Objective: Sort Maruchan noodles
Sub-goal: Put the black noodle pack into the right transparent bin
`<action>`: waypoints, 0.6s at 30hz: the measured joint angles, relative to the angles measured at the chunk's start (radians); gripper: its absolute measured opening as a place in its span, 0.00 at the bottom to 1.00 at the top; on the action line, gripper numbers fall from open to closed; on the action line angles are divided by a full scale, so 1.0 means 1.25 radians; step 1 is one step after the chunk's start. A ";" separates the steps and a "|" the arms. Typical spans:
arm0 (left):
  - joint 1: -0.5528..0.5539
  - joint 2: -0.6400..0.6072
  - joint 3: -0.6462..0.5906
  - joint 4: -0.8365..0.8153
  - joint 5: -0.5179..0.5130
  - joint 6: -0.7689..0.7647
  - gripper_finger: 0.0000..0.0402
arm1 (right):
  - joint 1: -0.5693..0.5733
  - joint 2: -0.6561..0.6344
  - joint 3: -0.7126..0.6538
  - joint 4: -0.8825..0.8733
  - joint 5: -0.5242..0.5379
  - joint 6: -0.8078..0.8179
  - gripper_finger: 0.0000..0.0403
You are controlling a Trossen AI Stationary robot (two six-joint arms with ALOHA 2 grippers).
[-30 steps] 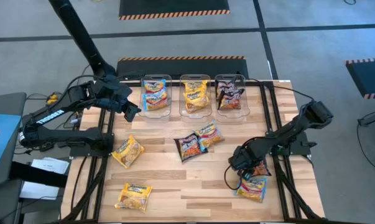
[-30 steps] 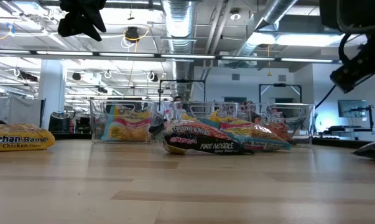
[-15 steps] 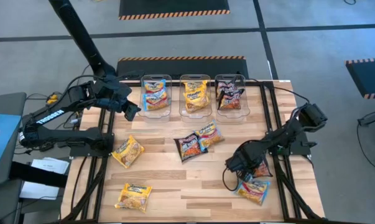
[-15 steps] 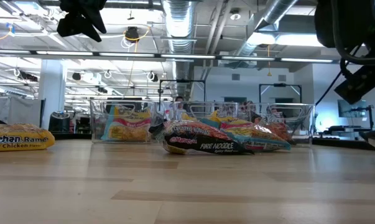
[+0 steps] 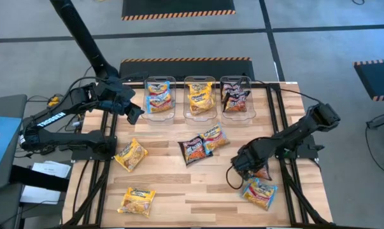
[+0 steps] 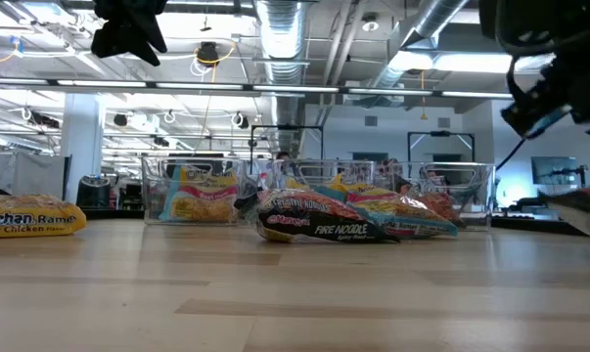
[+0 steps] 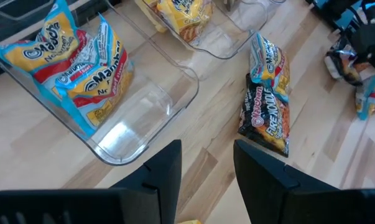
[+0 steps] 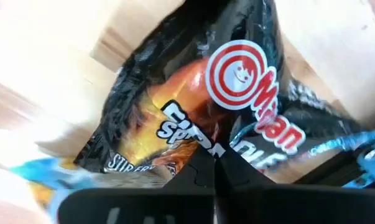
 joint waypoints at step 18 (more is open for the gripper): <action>0.000 0.000 0.000 0.000 0.000 0.130 0.33 | -0.016 -0.073 0.166 -0.032 0.261 0.137 0.01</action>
